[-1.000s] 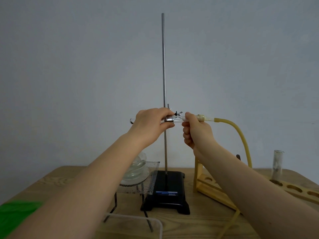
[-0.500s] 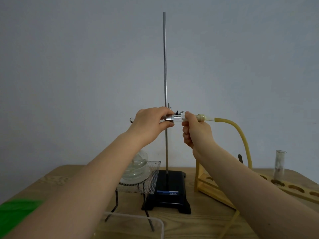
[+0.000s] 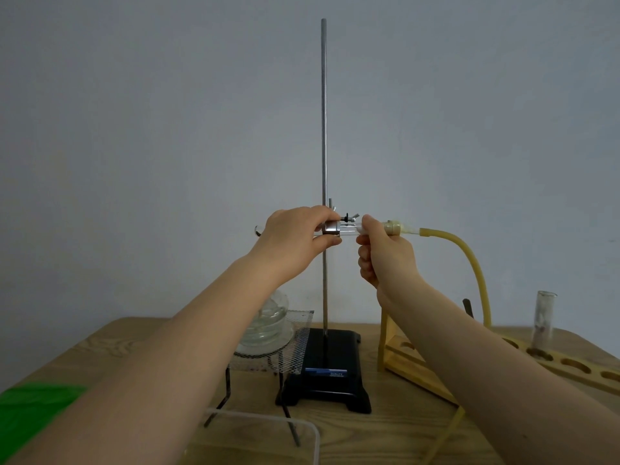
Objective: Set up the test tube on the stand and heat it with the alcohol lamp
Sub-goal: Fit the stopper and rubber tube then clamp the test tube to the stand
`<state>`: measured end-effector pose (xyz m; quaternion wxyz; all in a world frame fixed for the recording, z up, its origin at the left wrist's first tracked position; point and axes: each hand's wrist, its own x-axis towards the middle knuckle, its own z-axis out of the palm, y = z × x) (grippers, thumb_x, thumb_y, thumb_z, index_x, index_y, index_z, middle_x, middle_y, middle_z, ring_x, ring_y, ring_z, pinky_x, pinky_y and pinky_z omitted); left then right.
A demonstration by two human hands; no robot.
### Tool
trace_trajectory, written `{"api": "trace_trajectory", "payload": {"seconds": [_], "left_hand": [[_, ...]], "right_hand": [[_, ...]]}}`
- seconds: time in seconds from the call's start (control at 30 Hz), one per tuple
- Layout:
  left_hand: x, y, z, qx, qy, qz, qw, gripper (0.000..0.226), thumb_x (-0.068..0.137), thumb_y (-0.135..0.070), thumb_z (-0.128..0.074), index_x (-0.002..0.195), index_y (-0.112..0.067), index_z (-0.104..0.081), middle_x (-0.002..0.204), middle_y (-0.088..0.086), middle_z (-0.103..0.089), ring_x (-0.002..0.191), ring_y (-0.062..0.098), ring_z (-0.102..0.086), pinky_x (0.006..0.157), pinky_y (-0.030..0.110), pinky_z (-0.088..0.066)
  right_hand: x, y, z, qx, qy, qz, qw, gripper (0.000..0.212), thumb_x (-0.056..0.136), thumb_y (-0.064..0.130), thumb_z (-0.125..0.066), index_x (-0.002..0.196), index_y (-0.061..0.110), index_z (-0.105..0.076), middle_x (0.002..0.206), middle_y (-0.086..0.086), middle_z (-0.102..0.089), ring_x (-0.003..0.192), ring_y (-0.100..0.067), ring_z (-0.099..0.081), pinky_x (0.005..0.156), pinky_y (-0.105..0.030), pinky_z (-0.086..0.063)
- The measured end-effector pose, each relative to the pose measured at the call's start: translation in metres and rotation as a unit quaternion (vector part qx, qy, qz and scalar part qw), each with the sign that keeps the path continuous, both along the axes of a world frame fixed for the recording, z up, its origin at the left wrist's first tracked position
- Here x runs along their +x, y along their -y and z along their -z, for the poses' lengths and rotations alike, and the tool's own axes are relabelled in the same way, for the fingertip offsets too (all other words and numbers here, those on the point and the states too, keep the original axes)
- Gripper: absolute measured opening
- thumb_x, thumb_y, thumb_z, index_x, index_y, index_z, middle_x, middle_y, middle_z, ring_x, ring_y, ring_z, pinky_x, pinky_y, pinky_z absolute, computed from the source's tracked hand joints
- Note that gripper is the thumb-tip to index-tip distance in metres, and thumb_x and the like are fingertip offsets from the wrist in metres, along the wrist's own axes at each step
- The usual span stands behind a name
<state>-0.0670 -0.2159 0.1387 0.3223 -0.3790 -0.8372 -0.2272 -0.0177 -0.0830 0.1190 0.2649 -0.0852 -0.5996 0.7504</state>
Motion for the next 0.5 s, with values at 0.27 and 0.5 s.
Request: {"api": "trace_trajectory", "payload": {"seconds": [0.27, 0.5], "left_hand": [[0.0002, -0.0003, 0.0018, 0.009, -0.008, -0.001, 1.0, 0.032, 0.088, -0.033, -0.061, 0.119, -0.025, -0.059, 0.108, -0.008, -0.067, 0.099, 0.012, -0.061, 0.091, 0.039, -0.045], [0.0006, -0.0004, 0.0026, 0.009, -0.019, -0.007, 1.0, 0.031, 0.089, -0.034, -0.06, 0.119, -0.025, -0.06, 0.107, -0.008, -0.067, 0.097, 0.011, -0.061, 0.091, 0.038, -0.045]], "right_hand": [[0.0007, -0.0002, 0.0007, 0.002, 0.001, 0.003, 1.0, 0.032, 0.089, 0.039, -0.056, 0.075, 0.01, -0.058, 0.058, -0.001, -0.044, 0.05, -0.011, -0.037, 0.05, -0.024, -0.035], [0.0, -0.0005, 0.0027, 0.004, 0.004, 0.003, 1.0, 0.037, 0.088, 0.045, -0.056, 0.079, 0.009, -0.059, 0.058, -0.001, -0.045, 0.051, -0.011, -0.038, 0.051, -0.024, -0.035]]}}
